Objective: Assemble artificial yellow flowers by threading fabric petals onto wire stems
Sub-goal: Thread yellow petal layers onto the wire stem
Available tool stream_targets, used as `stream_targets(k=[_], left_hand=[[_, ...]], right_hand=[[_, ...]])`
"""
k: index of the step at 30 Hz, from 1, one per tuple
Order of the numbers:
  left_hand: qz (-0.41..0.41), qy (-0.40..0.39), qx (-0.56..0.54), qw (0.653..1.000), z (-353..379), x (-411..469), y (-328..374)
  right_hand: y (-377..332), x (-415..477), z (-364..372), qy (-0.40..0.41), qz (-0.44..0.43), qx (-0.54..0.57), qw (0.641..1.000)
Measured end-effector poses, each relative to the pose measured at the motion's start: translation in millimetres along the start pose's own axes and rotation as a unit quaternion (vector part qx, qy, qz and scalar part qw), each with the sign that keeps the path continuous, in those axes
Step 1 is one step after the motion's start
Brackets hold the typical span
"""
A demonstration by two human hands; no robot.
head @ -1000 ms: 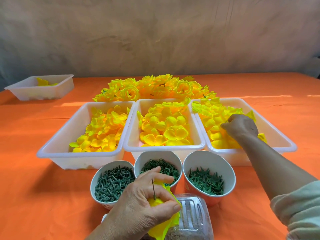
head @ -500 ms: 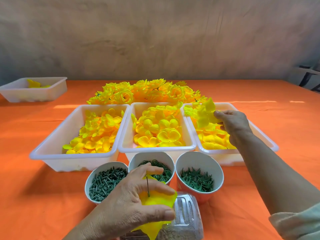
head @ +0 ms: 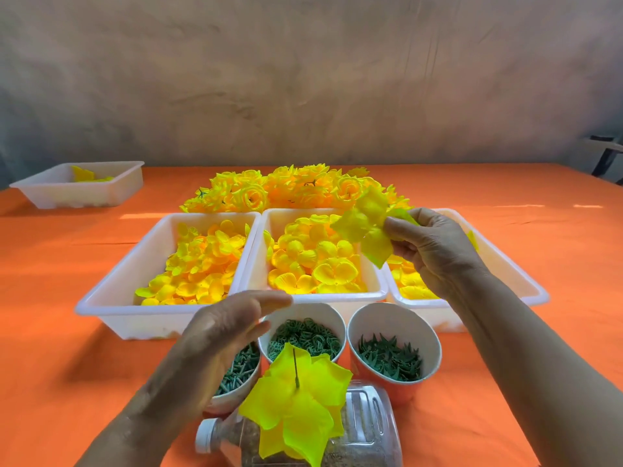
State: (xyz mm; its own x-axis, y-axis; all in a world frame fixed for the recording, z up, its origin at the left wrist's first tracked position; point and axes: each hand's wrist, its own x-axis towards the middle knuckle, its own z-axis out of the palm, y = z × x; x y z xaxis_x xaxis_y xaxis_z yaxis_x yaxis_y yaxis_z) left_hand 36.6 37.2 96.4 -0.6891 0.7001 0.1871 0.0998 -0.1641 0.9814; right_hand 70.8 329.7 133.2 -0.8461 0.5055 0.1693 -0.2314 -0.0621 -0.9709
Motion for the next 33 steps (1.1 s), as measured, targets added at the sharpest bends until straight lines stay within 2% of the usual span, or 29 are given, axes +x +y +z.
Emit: stream_targets(k=[2, 4, 9, 14, 20, 23, 27, 33], left_hand=[[0.006, 0.063, -0.025, 0.998, -2, 8, 4], [0.001, 0.092, -0.022, 0.996, 3, 17, 12], [-0.038, 0.100, -0.014, 0.994, 19, 33, 33], [-0.052, 0.095, -0.036, 0.993, 19, 34, 40], [-0.027, 0.173, -0.012, 0.985, 23, 33, 37], [-0.022, 0.172, -0.004, 0.985, 23, 33, 39], [-0.040, 0.167, -0.016, 0.985, 25, 34, 41], [-0.063, 0.134, -0.018, 0.989, 25, 29, 48]], right_hand=[[-7, -17, 19, -0.030, -0.002, -0.027, 0.999], [-12, -31, 36, -0.064, -0.009, -0.039, 0.997], [-16, -55, 64, -0.115, -0.027, -0.045, 0.992], [-12, -63, 69, -0.113, -0.079, -0.091, 0.986], [-9, -69, 68, -0.104, -0.101, -0.113, 0.983], [-11, -72, 69, -0.115, -0.089, -0.108, 0.983], [-16, -75, 72, -0.146, -0.022, -0.051, 0.988], [-27, -83, 76, -0.148, -0.004, -0.031, 0.989]])
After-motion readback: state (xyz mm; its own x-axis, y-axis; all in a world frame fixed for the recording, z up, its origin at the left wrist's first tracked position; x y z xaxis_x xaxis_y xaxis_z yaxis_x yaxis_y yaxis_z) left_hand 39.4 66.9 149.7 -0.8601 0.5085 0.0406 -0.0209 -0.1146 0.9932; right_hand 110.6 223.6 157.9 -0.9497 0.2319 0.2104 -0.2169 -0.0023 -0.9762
